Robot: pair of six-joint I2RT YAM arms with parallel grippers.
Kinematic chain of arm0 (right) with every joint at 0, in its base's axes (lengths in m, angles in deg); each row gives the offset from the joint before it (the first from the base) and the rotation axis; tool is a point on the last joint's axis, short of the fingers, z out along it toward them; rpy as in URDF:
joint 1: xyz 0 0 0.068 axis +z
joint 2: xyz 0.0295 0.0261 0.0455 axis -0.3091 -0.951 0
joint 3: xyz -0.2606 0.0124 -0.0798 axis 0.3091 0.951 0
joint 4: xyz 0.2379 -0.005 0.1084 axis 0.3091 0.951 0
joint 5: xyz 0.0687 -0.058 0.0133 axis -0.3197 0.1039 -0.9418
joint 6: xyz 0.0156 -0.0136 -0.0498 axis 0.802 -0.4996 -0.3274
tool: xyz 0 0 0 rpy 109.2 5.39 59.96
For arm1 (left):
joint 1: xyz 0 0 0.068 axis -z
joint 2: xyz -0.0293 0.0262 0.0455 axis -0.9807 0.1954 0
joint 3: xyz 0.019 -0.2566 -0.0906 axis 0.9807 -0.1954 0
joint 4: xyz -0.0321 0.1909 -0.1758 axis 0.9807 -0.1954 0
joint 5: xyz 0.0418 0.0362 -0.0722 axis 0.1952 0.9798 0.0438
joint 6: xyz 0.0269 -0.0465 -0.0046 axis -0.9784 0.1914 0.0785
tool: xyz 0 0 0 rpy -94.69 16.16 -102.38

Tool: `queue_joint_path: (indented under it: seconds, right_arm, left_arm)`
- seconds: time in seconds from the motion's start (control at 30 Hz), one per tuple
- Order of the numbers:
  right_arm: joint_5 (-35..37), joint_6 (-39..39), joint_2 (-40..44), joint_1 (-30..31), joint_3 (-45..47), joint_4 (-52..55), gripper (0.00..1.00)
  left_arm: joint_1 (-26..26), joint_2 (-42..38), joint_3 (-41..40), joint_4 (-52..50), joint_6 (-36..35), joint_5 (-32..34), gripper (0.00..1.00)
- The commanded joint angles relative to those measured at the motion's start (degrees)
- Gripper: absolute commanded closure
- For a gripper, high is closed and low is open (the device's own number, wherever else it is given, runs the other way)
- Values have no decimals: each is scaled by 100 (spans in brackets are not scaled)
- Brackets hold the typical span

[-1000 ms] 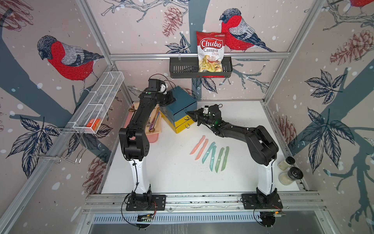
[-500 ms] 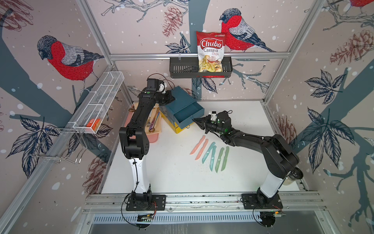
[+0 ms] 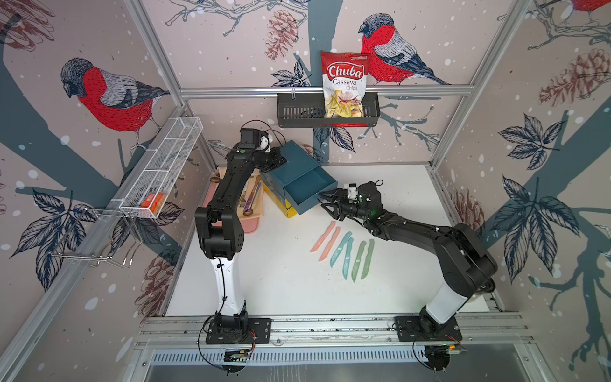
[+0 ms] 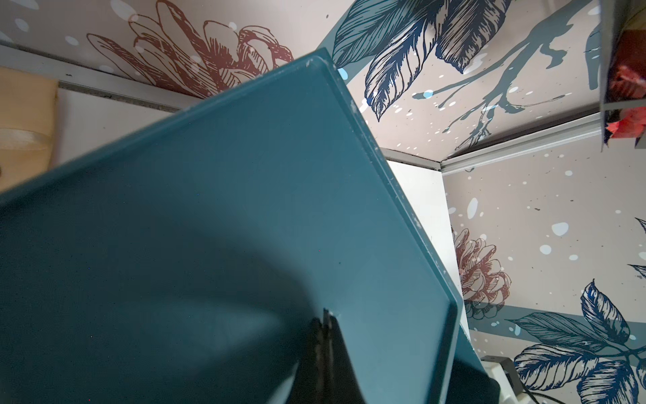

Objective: Place the fruit knives into the drawer by color
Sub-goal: Open the drawer in the storage box, then pick up the fruit knife from the center of the board.

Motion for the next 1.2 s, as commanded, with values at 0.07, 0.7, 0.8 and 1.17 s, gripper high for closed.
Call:
queue_joint_path:
  seconds: [0.07,0.7,0.8,1.17]
  right_arm:
    - [-38,-408,258,-43,-118,535,37]
    - [2273,-3494,2027,-102,-46,6596,36]
    - [2738,-3562,2063,-75,60,7097,37]
    - [3674,-3685,1433,22,311,7641,44]
  left_arm:
    - [-10,65,-55,-645,1,268,100]
    - [977,-1708,-1116,-702,-378,809,32]
    - [1293,-2376,-1850,-600,-421,1032,24]
    - [2404,-4415,-4275,-306,-194,1446,3]
